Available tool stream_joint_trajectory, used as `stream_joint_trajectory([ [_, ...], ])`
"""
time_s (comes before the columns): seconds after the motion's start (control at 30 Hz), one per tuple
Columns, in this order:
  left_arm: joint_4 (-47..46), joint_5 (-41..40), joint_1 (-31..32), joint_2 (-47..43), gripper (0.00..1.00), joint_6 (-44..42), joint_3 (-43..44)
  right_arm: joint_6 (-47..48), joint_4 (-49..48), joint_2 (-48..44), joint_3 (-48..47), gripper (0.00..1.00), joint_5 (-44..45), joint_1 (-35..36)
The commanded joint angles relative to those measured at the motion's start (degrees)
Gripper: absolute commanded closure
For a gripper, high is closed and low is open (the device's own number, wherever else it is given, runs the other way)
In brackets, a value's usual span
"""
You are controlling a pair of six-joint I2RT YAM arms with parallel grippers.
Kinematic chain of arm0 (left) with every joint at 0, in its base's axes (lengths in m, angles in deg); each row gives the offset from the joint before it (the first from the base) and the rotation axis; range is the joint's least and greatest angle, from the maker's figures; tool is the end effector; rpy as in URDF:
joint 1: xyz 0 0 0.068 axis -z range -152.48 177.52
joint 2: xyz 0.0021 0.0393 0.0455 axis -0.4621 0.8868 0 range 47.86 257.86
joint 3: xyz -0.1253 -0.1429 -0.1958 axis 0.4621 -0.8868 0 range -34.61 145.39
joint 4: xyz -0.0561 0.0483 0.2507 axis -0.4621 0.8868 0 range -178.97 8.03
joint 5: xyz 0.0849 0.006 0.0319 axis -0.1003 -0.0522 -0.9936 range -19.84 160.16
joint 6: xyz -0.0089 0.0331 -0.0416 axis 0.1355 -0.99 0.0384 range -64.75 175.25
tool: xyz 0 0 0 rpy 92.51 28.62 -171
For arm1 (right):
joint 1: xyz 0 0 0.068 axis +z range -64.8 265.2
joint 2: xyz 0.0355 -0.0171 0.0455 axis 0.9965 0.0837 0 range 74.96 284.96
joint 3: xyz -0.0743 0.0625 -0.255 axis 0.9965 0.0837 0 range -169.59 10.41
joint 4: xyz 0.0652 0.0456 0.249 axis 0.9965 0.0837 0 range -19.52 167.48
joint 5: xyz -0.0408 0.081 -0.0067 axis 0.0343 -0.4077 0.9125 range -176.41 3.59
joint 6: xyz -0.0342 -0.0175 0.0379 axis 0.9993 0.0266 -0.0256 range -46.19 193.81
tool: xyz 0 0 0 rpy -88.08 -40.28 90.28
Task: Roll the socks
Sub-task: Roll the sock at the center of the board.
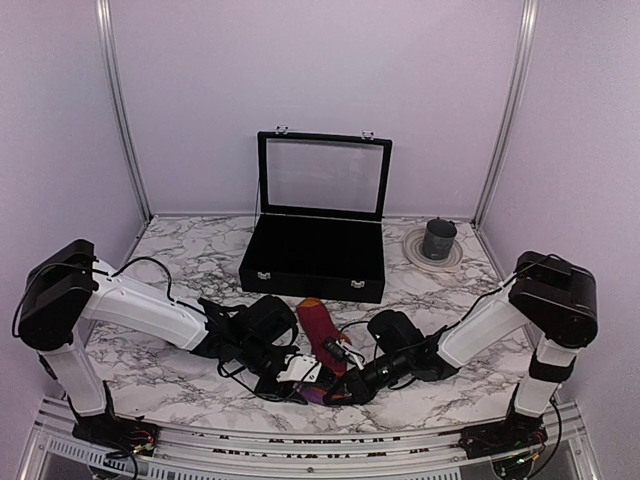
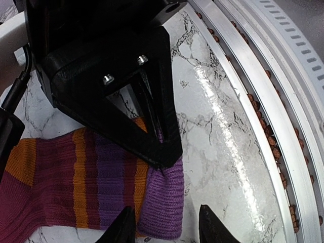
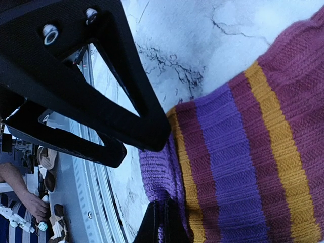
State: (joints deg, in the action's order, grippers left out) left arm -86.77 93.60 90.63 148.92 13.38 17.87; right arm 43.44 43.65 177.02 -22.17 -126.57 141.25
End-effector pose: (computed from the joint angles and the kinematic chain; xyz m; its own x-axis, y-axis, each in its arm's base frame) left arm 0.1434 -0.3143 0.1461 0.3611 0.6417 -0.6766 0.9279 -0.3192 0.1925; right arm 0.1438 0.2548 0.0947 -0.7810 -0.4680 -0.4136 -0.5841 0.3128 0.7489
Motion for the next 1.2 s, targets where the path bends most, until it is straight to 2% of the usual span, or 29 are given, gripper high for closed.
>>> stream_joint_trajectory([
  [0.0, 3.15, 1.11, 0.21, 1.75, 0.57, -1.64, 1.05, -0.85, 5.33, 1.88, 0.93, 1.00, 0.53, -0.81],
  [0.13, 3.73, 1.00, 0.43, 2.13, 0.55, -3.55, 0.90, -0.03, 7.09, 2.49, -0.22, 1.00, 0.61, -0.94],
  [0.27, 3.69, -0.70, 0.43, 3.81, 0.60, -3.01, 1.55, 0.31, 7.53, 2.24, -0.38, 1.00, 0.89, -1.27],
  [0.37, 2.89, -1.63, 0.43, 4.20, 0.70, -2.87, 1.28, 0.07, 7.69, 2.07, -0.42, 1.00, 0.89, -1.42],
  [0.5, 3.17, -4.00, 0.43, 5.79, 0.99, -2.45, 2.37, -0.72, 5.73, 1.80, -0.44, 1.00, 0.55, -1.38],
  [0.53, 3.96, -4.29, 0.43, 6.16, 1.00, -0.76, 2.84, -0.99, 5.15, 1.55, -0.39, 1.00, 0.83, -1.37],
  [0.63, 6.53, -2.98, 0.07, 5.86, 1.00, 0.81, 3.72, -0.96, 2.47, -0.59, 0.80, 0.90, 2.77, -1.38],
  [0.67, 7.64, -1.97, -0.18, 5.68, 1.00, 1.46, 4.13, -0.69, 1.06, -2.00, 1.68, 0.83, 4.22, -1.38],
  [0.7, 8.93, -0.85, -0.59, 5.53, 1.00, 2.10, 4.69, -0.41, -0.04, -3.65, 2.63, 0.71, 5.95, -1.34],
  [0.77, 11.99, 1.62, -1.50, 5.66, 1.00, 3.23, 6.16, 1.06, -1.80, -7.18, 4.69, 0.63, 8.91, -1.34],
  [0.97, 21.68, 10.69, -6.56, 8.97, 1.00, 8.24, 12.41, 7.47, -2.32, -20.06, 10.18, 0.60, 22.16, -0.92],
  [1.17, 26.88, 16.38, -8.23, 10.32, 1.00, 11.10, 15.89, 21.56, -2.98, -31.46, 14.37, 0.57, 36.92, 5.02],
])
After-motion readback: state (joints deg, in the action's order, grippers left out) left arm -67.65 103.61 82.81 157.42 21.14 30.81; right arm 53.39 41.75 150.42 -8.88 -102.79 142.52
